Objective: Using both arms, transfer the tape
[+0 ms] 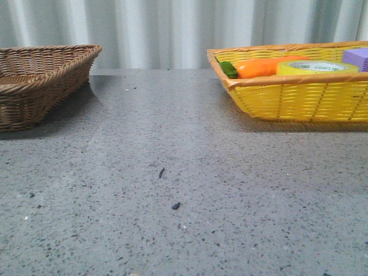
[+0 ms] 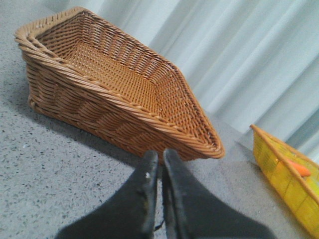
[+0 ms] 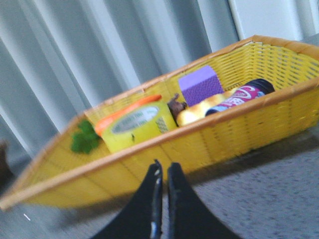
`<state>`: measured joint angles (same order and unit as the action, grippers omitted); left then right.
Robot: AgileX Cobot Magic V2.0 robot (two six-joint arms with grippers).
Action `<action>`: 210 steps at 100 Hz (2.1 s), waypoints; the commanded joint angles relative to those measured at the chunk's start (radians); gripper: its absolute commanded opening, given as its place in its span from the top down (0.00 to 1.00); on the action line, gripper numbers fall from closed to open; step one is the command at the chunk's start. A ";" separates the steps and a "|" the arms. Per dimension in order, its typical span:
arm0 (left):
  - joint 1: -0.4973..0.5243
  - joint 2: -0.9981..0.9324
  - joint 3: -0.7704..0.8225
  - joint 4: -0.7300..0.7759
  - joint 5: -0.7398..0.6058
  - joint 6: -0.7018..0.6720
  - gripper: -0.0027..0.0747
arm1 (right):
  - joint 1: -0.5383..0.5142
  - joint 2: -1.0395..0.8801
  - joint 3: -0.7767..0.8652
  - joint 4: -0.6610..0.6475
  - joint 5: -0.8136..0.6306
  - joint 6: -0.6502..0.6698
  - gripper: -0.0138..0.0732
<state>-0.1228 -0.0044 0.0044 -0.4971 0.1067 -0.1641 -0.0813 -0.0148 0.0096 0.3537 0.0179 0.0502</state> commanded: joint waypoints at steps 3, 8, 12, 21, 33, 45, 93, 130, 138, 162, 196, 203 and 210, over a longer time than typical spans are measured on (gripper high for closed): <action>0.001 -0.029 -0.008 -0.064 -0.119 0.000 0.99 | -0.007 -0.014 -0.031 0.160 -0.107 0.001 0.91; 0.001 -0.026 -0.035 -0.065 -0.107 0.000 0.99 | -0.007 -0.014 -0.067 0.160 -0.076 0.001 0.91; 0.001 -0.018 -0.068 -0.055 -0.084 0.000 0.99 | -0.007 -0.009 -0.120 0.155 -0.018 -0.007 0.91; -0.001 0.033 -0.167 0.043 0.034 0.004 0.96 | -0.007 0.034 -0.243 0.128 0.140 -0.050 0.91; -0.014 0.152 -0.322 0.187 0.181 0.021 0.72 | -0.007 0.179 -0.415 0.105 0.330 -0.178 0.91; -0.033 0.299 -0.452 0.200 0.240 0.170 0.39 | -0.004 0.379 -0.598 0.105 0.465 -0.281 0.81; -0.050 0.492 -0.579 0.165 0.248 0.213 0.33 | 0.142 1.228 -1.363 -0.024 0.953 -0.293 0.35; -0.050 0.492 -0.579 0.163 0.252 0.213 0.33 | 0.166 1.744 -1.713 -0.104 1.056 -0.263 0.36; -0.050 0.492 -0.579 0.160 0.258 0.213 0.33 | 0.166 1.823 -1.756 -0.143 1.072 -0.231 0.36; -0.050 0.492 -0.579 0.158 0.286 0.213 0.33 | 0.166 1.905 -1.767 -0.186 1.066 -0.188 0.63; -0.050 0.492 -0.579 0.158 0.284 0.213 0.33 | 0.218 1.743 -1.925 -0.186 1.061 -0.188 0.89; -0.050 0.492 -0.579 0.158 0.284 0.213 0.33 | 0.264 1.705 -2.020 -0.186 1.044 -0.188 0.89; -0.050 0.492 -0.579 0.158 0.280 0.213 0.33 | 0.325 1.693 -2.115 -0.186 1.017 -0.188 0.89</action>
<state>-0.1638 0.4774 -0.5407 -0.3193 0.4562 0.0455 0.1851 1.7679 -1.9720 0.1554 1.1174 -0.1358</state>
